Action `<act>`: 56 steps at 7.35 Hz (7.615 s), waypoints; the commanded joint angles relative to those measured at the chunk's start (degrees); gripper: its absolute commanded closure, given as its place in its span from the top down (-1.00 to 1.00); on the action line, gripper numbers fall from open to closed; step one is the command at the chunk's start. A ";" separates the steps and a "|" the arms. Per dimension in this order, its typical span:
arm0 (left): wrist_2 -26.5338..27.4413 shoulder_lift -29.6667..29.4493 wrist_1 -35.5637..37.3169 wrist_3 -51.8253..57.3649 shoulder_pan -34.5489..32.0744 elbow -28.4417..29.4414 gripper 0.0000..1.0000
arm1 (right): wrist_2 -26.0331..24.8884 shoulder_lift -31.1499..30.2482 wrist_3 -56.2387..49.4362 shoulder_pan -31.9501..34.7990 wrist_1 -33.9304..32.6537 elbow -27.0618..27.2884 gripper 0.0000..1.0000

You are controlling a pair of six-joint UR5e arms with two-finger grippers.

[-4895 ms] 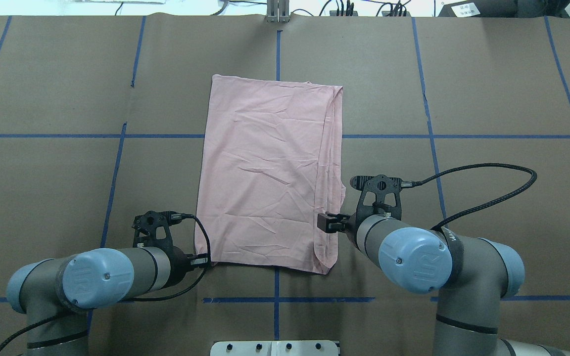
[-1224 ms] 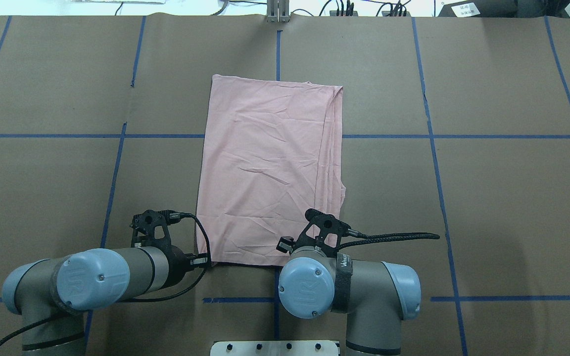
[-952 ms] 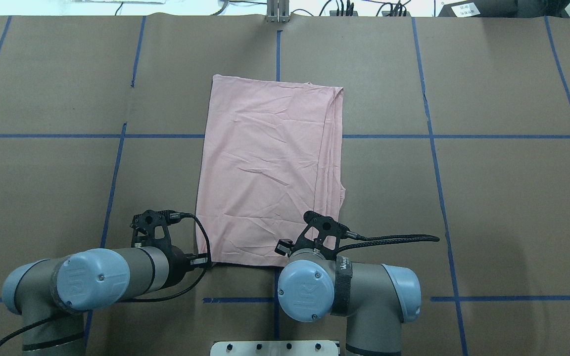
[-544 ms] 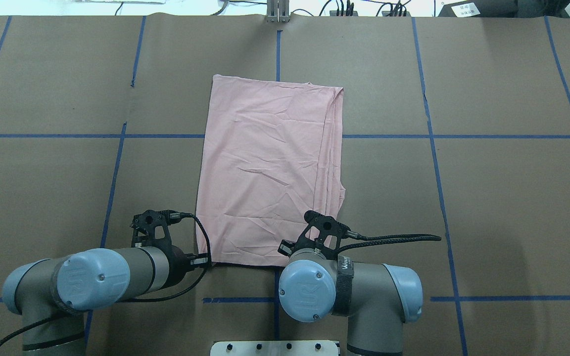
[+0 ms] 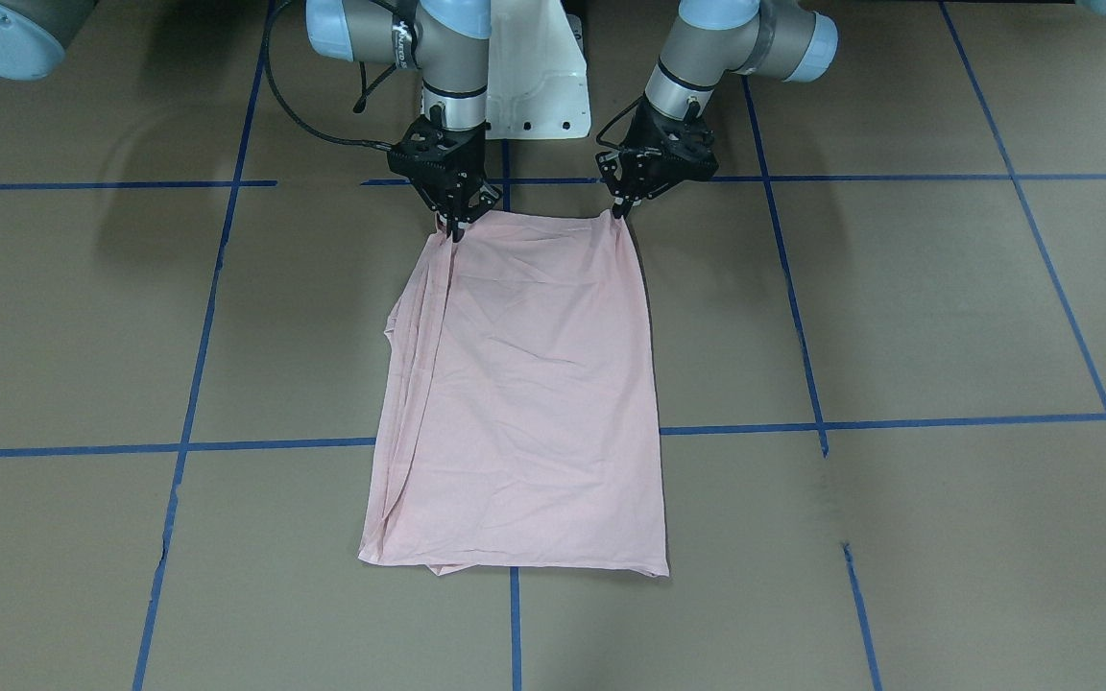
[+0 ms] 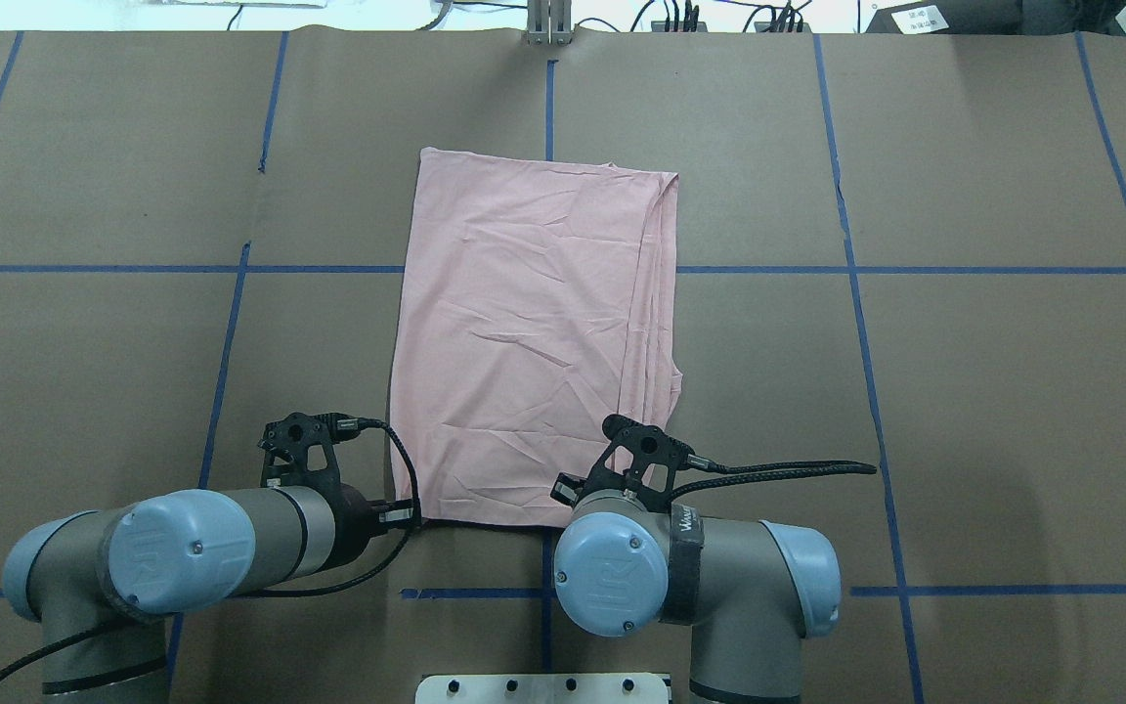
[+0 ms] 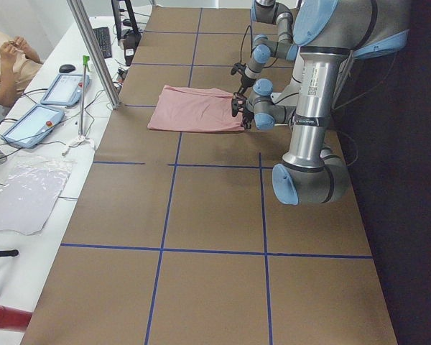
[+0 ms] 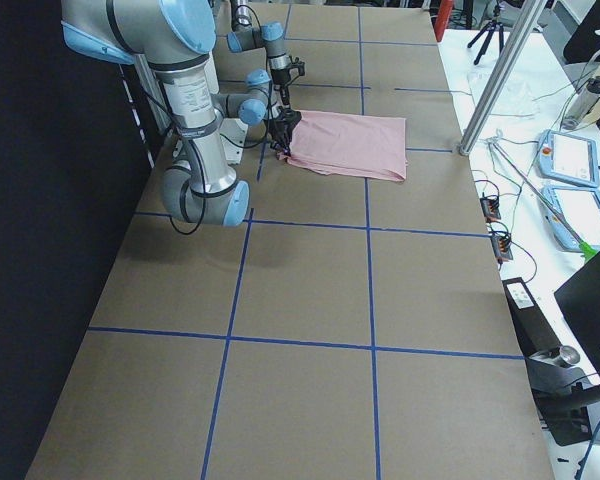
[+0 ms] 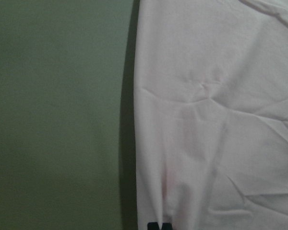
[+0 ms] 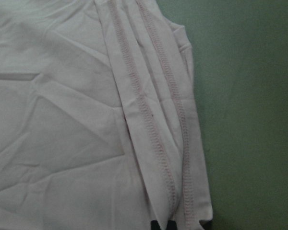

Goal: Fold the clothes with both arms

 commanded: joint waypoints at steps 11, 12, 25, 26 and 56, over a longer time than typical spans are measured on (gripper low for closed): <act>-5.50 -8.59 30.69 3.67 -3.32 -17.76 -1.00 | 1.52 -0.88 -7.65 2.39 -17.16 21.02 -1.00; -5.68 -9.72 30.69 6.31 -6.13 -15.66 -1.00 | 1.87 0.35 -8.89 5.81 -14.89 17.35 -1.00; -20.69 -10.48 8.96 41.53 -37.08 9.83 1.00 | 34.02 4.90 -57.17 40.00 7.33 -13.45 1.00; -23.84 -5.65 11.77 52.02 -41.44 4.89 1.00 | 36.65 -1.16 -64.81 44.12 3.45 -6.31 1.00; -45.23 14.88 11.00 88.86 -80.77 27.87 1.00 | 54.69 -43.76 -100.75 78.09 11.49 -9.05 1.00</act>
